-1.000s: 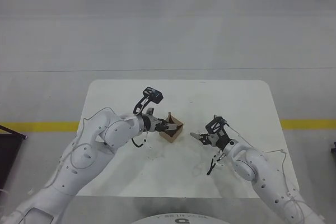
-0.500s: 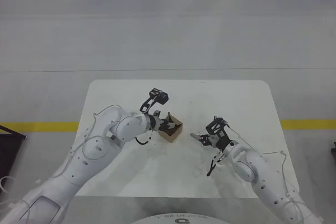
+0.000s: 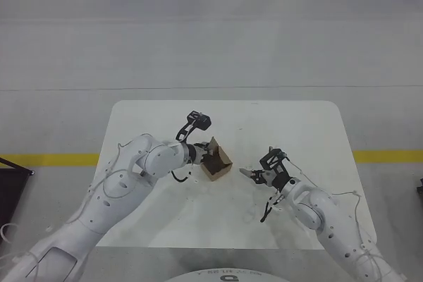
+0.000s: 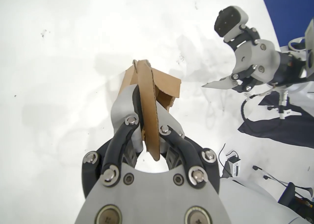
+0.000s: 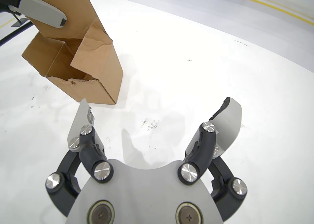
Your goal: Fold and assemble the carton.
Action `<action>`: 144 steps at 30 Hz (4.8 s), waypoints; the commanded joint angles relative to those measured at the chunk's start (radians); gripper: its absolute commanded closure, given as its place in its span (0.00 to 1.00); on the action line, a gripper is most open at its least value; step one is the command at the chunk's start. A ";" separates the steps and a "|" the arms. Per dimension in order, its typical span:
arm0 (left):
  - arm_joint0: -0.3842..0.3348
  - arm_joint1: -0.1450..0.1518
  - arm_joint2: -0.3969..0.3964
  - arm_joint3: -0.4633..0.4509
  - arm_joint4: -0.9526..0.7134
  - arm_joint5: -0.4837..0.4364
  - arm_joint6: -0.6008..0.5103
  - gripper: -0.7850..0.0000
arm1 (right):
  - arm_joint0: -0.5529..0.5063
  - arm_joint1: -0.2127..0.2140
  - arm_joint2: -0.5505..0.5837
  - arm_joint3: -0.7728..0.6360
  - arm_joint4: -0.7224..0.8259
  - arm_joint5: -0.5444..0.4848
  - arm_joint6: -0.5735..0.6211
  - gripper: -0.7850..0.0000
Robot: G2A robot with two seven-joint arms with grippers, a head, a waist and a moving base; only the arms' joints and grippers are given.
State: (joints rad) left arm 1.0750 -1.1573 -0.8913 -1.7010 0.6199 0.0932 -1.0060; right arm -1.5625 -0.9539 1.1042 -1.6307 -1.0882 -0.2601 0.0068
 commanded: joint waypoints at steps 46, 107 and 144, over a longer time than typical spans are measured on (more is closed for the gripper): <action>0.543 -0.011 -0.300 -0.118 -1.069 0.164 0.589 1.00 | -0.073 -0.001 0.129 -0.084 0.108 -0.249 0.058 0.00; 0.586 -0.011 -0.234 -0.249 -0.800 0.347 0.774 1.00 | 0.094 -0.070 -0.041 -0.083 -0.210 -0.041 0.207 0.00; 0.546 -0.015 -0.231 -0.229 -0.794 0.353 0.743 1.00 | 0.259 -0.133 -0.151 -0.013 -0.240 0.002 0.381 0.00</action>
State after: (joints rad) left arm 1.6222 -1.1726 -1.1225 -1.9305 -0.1742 0.4455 -0.2625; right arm -1.3032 -1.0874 0.9487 -1.6374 -1.3289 -0.2586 0.3946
